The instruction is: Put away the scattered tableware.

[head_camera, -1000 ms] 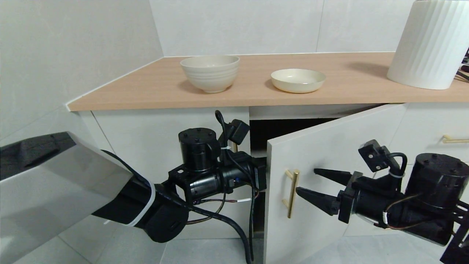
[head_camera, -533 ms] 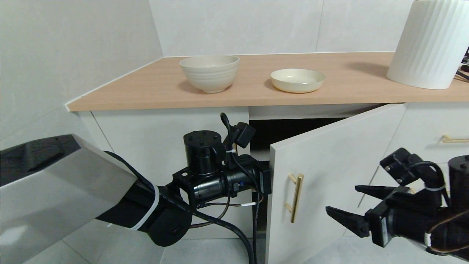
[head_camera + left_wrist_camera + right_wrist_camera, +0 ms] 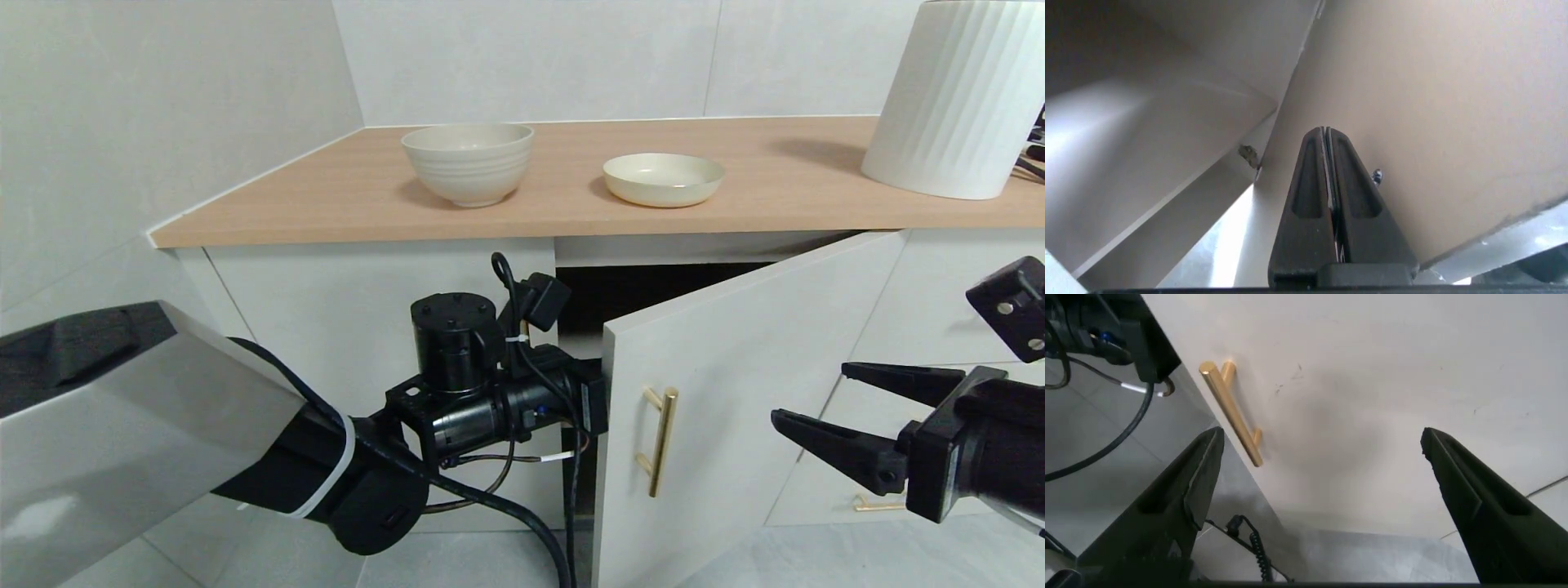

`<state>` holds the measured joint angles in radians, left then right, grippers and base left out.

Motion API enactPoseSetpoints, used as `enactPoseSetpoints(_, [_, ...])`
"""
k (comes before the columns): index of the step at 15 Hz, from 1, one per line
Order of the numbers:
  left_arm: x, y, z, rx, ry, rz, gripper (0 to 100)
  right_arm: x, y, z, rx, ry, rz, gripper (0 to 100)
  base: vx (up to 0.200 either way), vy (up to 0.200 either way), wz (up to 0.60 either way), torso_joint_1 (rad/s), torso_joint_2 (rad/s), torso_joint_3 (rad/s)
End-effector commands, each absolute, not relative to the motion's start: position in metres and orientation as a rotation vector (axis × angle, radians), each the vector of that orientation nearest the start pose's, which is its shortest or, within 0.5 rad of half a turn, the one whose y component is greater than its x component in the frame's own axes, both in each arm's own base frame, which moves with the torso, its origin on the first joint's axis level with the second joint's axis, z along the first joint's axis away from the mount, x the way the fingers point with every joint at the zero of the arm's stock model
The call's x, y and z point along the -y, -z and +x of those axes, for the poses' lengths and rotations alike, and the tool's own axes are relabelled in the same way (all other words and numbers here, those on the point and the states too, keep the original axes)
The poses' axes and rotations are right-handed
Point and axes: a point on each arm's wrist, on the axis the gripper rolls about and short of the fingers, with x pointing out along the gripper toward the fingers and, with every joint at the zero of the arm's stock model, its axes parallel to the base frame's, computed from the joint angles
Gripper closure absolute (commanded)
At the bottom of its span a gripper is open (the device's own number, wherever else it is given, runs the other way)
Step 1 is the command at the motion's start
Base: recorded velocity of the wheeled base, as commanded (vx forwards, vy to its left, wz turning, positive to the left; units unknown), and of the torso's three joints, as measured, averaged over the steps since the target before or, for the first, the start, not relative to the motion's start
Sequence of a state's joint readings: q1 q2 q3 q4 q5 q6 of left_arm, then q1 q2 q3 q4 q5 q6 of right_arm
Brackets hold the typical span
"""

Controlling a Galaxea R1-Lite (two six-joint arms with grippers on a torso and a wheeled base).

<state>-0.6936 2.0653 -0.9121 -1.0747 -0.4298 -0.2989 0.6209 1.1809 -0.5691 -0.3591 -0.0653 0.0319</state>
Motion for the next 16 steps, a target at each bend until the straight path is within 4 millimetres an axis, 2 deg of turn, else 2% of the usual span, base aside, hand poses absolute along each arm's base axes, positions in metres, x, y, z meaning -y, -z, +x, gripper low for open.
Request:
enactPoseSetpoints(1, [0.253,-0.128,0.286,-0.247,1.108,-0.256,100,-0.098,-0.213,0.139,-0.247,-0.550,-0.054,0,0.000,0.000,0.00,0.000,0.00,0.000])
enactPoseSetpoints(5, [0.256,-0.126,0.284,-0.256,1.115,-0.254,100,-0.097,-0.214,0.139,-0.246,-0.550,-0.053,0,-0.200,0.000,0.00,0.006,0.00,0.004])
enactPoseSetpoints(16, [0.265,-0.121,0.284,-0.267,1.129,-0.252,100,-0.095,-0.211,0.136,-0.248,-0.550,-0.056,0,0.000,0.000,0.00,0.000,0.00,0.000])
